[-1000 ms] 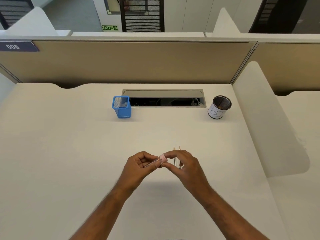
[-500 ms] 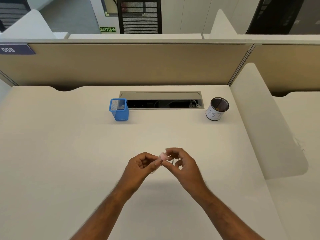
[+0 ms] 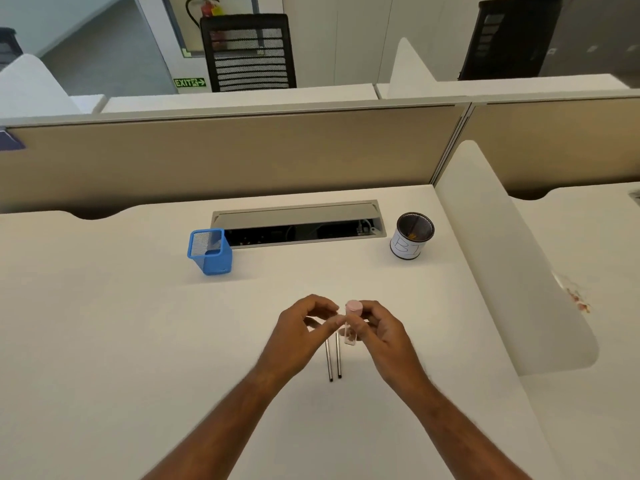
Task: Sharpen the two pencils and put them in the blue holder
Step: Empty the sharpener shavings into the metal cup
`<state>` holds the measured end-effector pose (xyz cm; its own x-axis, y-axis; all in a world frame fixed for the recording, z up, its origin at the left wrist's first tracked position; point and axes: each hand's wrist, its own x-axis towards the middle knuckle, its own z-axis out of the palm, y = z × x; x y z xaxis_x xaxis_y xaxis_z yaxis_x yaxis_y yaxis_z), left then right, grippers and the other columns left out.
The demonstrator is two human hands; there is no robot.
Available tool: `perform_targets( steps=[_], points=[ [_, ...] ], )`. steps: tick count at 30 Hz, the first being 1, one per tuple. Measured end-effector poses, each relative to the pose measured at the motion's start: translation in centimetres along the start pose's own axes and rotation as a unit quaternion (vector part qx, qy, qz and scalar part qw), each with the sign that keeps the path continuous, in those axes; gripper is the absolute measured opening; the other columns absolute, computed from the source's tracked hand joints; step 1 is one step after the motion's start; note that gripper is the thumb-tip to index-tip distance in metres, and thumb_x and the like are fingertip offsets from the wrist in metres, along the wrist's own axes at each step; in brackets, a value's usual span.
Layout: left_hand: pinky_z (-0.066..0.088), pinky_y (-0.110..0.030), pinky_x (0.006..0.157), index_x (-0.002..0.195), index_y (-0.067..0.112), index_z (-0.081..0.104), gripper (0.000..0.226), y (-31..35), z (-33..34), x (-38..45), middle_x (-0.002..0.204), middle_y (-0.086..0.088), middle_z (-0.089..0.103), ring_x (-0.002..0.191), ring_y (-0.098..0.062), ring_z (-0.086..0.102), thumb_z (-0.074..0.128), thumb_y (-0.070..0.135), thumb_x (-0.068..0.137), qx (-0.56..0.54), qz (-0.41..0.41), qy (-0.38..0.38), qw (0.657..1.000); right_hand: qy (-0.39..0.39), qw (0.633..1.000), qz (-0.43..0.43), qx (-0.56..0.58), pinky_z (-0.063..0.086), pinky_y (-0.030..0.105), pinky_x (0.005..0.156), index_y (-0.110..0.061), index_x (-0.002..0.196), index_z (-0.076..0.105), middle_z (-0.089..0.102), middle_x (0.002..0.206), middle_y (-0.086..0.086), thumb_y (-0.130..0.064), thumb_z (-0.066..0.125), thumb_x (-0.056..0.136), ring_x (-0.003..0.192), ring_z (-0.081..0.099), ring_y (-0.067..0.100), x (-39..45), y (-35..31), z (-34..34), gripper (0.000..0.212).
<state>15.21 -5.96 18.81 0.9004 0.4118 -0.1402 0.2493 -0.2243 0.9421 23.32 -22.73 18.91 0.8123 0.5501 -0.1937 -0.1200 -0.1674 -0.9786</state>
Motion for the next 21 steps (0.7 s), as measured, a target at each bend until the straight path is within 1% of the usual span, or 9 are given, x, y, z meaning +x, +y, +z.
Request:
perform_targets(
  steps=[2, 4, 6, 9, 11, 12, 14, 16, 21],
  points=[
    [0.058, -0.018, 0.089, 0.128, 0.030, 0.070, 0.029, 0.9, 0.7, 1.9, 0.122, 0.013, 0.074, 0.109, -0.004, 0.072, 0.077, 0.023, 0.100, 0.006, 0.032, -0.044, 0.998, 0.001, 1.000, -0.001, -0.018, 0.060, 0.029, 0.082, -0.029, 0.115, 0.073, 0.077, 0.099, -0.002, -0.039, 0.058, 0.107, 0.090, 0.075, 0.014, 1.1, -0.6, -1.4, 0.020],
    [0.058, -0.016, 0.094, 0.144, 0.035, 0.062, 0.045, 1.7, 1.1, 3.7, 0.136, 0.017, 0.064, 0.117, -0.002, 0.068, 0.074, 0.023, 0.103, 0.038, 0.070, -0.096, 0.992, -0.007, 0.999, -0.010, -0.041, 0.059, 0.028, 0.079, -0.033, 0.115, 0.075, 0.074, 0.095, -0.008, -0.039, 0.056, 0.108, 0.087, 0.068, 0.009, 2.2, -1.1, -2.7, 0.021],
    [0.056, -0.013, 0.096, 0.151, 0.038, 0.057, 0.054, 2.5, 2.2, 6.4, 0.140, 0.016, 0.058, 0.119, 0.002, 0.065, 0.074, 0.023, 0.103, 0.075, 0.099, -0.138, 0.983, -0.004, 0.998, -0.020, -0.063, 0.055, 0.026, 0.073, -0.035, 0.114, 0.075, 0.072, 0.091, -0.010, -0.038, 0.055, 0.108, 0.082, 0.062, 0.005, 3.9, -1.2, -4.7, 0.021],
    [0.054, -0.008, 0.094, 0.150, 0.034, 0.062, 0.052, 3.8, 3.4, 9.7, 0.138, 0.011, 0.059, 0.113, 0.003, 0.065, 0.075, 0.021, 0.101, 0.120, 0.133, -0.167, 0.970, -0.003, 0.996, -0.031, -0.085, 0.048, 0.016, 0.070, -0.026, 0.112, 0.075, 0.070, 0.085, -0.013, -0.030, 0.055, 0.109, 0.077, 0.060, 0.001, 6.1, -1.7, -7.3, 0.020],
    [0.054, -0.007, 0.093, 0.145, 0.027, 0.067, 0.045, 4.9, 4.5, 12.0, 0.135, 0.005, 0.064, 0.107, 0.003, 0.066, 0.076, 0.020, 0.101, 0.144, 0.158, -0.173, 0.961, -0.002, 0.996, -0.026, -0.087, 0.046, 0.014, 0.072, -0.021, 0.111, 0.073, 0.069, 0.085, -0.010, -0.032, 0.057, 0.108, 0.076, 0.060, 0.000, 7.8, -1.9, -9.1, 0.020],
    [0.055, -0.008, 0.093, 0.140, 0.024, 0.070, 0.040, 5.4, 4.8, 13.0, 0.132, 0.002, 0.067, 0.106, 0.000, 0.068, 0.076, 0.021, 0.101, 0.148, 0.171, -0.174, 0.958, -0.003, 0.996, -0.022, -0.082, 0.046, 0.014, 0.072, -0.020, 0.111, 0.072, 0.069, 0.086, -0.008, -0.034, 0.059, 0.107, 0.075, 0.060, -0.001, 8.4, -2.0, -9.8, 0.020],
    [0.060, -0.018, 0.095, 0.132, 0.020, 0.075, 0.031, 6.5, 5.8, 15.2, 0.125, 0.000, 0.071, 0.105, -0.007, 0.072, 0.076, 0.023, 0.101, 0.149, 0.188, -0.182, 0.953, -0.005, 0.997, -0.014, -0.074, 0.046, 0.016, 0.073, -0.019, 0.113, 0.069, 0.070, 0.086, -0.008, -0.037, 0.060, 0.105, 0.075, 0.060, -0.004, 9.9, -2.0, -11.5, 0.021],
    [0.061, -0.026, 0.096, 0.128, 0.018, 0.075, 0.028, 7.1, 6.7, 17.2, 0.122, 0.000, 0.073, 0.105, -0.010, 0.073, 0.077, 0.023, 0.100, 0.152, 0.190, -0.186, 0.952, -0.006, 0.997, -0.009, -0.077, 0.044, 0.018, 0.074, -0.017, 0.113, 0.068, 0.070, 0.086, -0.010, -0.034, 0.060, 0.107, 0.074, 0.060, -0.005, 11.5, -2.1, -13.1, 0.019],
    [0.061, -0.028, 0.096, 0.126, 0.017, 0.075, 0.027, 7.9, 9.0, 21.4, 0.122, -0.002, 0.074, 0.108, -0.016, 0.074, 0.078, 0.020, 0.099, 0.151, 0.169, -0.180, 0.957, -0.011, 0.993, -0.011, -0.120, 0.045, 0.013, 0.068, -0.015, 0.113, 0.071, 0.071, 0.079, -0.022, -0.033, 0.061, 0.106, 0.071, 0.063, -0.006, 15.6, -2.6, -16.5, 0.021]
  ],
)
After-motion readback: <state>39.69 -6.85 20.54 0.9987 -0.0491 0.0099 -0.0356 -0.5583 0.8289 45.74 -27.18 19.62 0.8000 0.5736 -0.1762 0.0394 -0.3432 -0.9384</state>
